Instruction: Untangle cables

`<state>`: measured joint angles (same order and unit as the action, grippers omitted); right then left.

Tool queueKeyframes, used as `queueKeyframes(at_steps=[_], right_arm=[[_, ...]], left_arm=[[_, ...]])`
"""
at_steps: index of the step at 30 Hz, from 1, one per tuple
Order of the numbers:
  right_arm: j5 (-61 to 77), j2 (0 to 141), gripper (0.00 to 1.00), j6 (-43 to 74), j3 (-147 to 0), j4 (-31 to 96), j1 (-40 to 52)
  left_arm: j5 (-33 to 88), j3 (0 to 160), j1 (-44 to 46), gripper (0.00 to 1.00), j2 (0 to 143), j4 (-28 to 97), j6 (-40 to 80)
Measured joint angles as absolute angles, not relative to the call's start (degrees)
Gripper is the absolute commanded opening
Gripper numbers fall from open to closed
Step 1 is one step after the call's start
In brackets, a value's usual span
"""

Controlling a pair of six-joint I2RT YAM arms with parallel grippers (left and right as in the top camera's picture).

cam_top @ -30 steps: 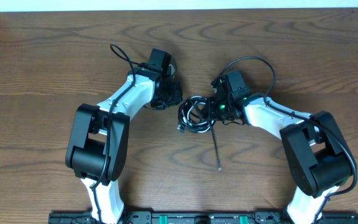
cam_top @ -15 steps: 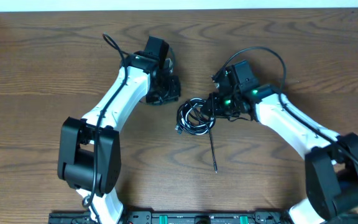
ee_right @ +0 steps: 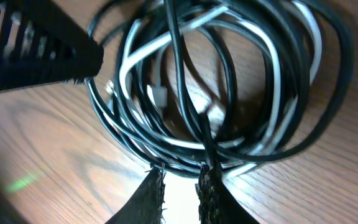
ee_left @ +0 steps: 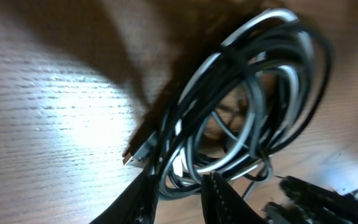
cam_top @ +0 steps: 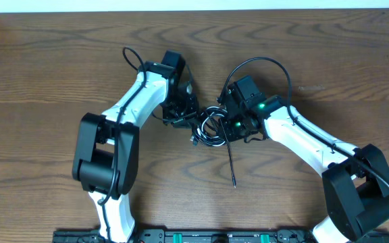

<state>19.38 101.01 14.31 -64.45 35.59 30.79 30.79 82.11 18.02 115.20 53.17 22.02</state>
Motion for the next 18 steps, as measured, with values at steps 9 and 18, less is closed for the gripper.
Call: queueKeyframes(at_steps=[9, 18], right_arm=[[14.3, 101.0, 0.16, 8.4, -64.4, 36.4, 30.8], [13.3, 101.0, 0.16, 6.2, -64.4, 34.3, 31.6]], left_arm=[[31.9, 81.9, 18.0, 0.29, 116.7, 53.4, 22.0], [32.3, 81.9, 18.3, 0.29, 116.7, 53.3, 22.0]])
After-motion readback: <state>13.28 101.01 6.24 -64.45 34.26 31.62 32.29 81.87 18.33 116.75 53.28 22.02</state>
